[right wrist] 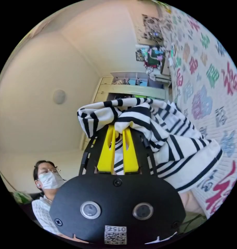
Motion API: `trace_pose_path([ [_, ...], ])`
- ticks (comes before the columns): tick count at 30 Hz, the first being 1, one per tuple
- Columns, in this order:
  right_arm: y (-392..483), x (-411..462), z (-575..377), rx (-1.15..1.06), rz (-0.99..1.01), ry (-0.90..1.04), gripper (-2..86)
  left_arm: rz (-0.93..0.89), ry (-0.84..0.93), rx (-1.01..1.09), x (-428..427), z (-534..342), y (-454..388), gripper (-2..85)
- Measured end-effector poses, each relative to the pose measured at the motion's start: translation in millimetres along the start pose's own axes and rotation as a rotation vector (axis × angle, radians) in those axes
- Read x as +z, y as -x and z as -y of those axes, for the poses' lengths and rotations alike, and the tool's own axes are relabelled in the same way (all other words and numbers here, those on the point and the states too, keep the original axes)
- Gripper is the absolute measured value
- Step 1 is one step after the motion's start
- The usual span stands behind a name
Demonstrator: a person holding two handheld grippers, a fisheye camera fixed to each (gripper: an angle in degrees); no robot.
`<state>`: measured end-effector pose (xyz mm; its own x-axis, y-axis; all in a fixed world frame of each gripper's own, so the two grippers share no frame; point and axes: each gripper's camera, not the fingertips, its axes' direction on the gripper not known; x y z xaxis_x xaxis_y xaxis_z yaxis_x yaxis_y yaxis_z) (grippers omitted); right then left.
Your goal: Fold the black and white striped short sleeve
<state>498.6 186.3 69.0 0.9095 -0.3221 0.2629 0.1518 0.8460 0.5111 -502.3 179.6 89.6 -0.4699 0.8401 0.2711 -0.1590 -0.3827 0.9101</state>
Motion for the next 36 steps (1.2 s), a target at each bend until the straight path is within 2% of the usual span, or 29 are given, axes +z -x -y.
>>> trace_pose_path([
  [2, 32, -43, -8, -0.113, -0.101, -0.014, 4.7, 0.029, 0.037, 0.005, 28, -20, -8, 1.3],
  [5, 90, -90, -22, -0.314, -0.362, 0.003, 4.6, 0.104, 0.083, 0.010, 77, -60, -16, 2.6],
  [7, 118, -102, -31, -0.418, -0.536, 0.061, 4.6, 0.184, 0.094, -0.031, 103, -92, -12, 4.2],
  [9, 128, -103, -43, -0.490, -0.746, 0.227, 4.8, 0.266, 0.191, -0.080, 143, -145, 0, 7.8],
  [12, 92, -108, -64, -0.409, -0.935, 0.446, 4.8, 0.337, 0.370, -0.156, 194, -217, 19, 12.3],
  [15, 27, -127, -101, -0.268, -1.069, 0.565, 4.7, 0.250, 0.341, -0.186, 225, -264, 27, 13.9],
  [18, -35, -142, -147, -0.142, -1.115, 0.659, 4.6, 0.210, 0.347, -0.233, 266, -287, 43, 15.8],
  [20, -50, -156, -170, -0.122, -1.057, 0.594, 4.5, 0.139, 0.375, -0.311, 296, -301, 63, 16.4],
  [22, -55, -175, -184, -0.107, -0.964, 0.494, 4.6, 0.215, 0.449, -0.370, 321, -316, 86, 16.1],
  [24, -56, -198, -195, -0.110, -0.930, 0.425, 4.6, 0.391, 0.496, -0.383, 335, -332, 107, 15.4],
  [28, -49, -233, -211, -0.124, -0.975, 0.362, 4.6, 0.513, 0.440, -0.424, 318, -347, 133, 16.8],
  [30, -46, -263, -228, -0.109, -0.984, 0.261, 4.6, 0.614, 0.438, -0.487, 304, -364, 162, 18.2],
  [33, -48, -298, -253, -0.062, -0.972, 0.120, 4.7, 0.665, 0.513, -0.570, 307, -391, 202, 18.3],
  [36, -56, -323, -271, -0.022, -0.963, 0.044, 4.6, 0.720, 0.448, -0.641, 303, -400, 214, 16.1],
])
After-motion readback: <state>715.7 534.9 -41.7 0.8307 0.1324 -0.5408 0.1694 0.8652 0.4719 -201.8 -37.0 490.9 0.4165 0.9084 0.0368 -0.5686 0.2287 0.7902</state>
